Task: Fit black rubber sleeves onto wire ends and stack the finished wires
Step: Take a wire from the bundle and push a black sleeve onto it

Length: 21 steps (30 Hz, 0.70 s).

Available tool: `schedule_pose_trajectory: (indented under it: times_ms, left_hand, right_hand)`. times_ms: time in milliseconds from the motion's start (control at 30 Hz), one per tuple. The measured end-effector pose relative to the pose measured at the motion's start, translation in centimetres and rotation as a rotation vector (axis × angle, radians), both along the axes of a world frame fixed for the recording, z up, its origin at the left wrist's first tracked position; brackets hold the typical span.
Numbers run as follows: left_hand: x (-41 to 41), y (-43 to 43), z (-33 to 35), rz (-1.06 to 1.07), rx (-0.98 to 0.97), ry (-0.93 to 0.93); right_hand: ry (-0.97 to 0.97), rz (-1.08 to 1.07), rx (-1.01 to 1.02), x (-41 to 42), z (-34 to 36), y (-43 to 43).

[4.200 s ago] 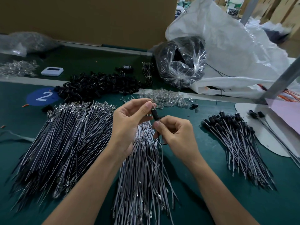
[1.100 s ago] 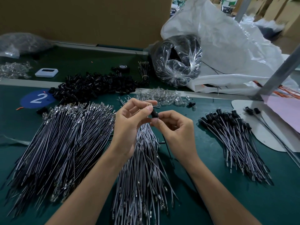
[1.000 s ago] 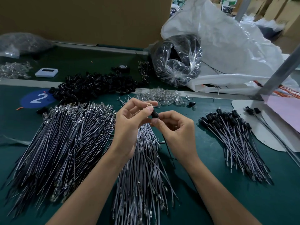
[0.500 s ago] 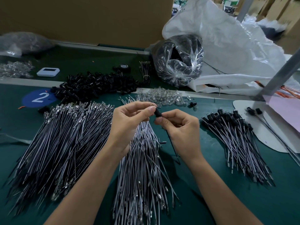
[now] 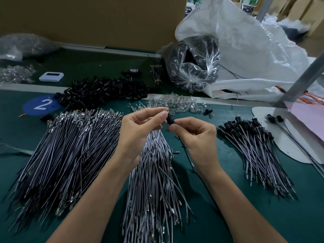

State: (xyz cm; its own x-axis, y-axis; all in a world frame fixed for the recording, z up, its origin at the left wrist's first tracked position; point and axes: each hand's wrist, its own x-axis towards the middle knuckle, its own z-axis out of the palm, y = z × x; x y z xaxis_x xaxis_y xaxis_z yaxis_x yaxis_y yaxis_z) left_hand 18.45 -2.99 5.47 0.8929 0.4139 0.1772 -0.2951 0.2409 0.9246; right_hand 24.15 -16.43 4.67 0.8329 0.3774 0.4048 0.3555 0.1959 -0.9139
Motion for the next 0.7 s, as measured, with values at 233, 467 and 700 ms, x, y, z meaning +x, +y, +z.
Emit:
schedule_pose_trajectory:
  times_ms: [233,467,700]
  left_hand:
    - [0.01,0.27,-0.06,-0.043,-0.008,-0.030]
    - [-0.02,0.01,-0.06,-0.069,0.014,-0.059]
    - [0.06,-0.02,-0.19,-0.058,0.038,-0.081]
  right_hand:
    - [-0.056,-0.068,-0.023,0.10,-0.16,-0.10]
    - [-0.018,-0.046,-0.029,-0.05,-0.07,-0.14]
    - [-0.020,-0.063,-0.058,0.04,0.00,-0.26]
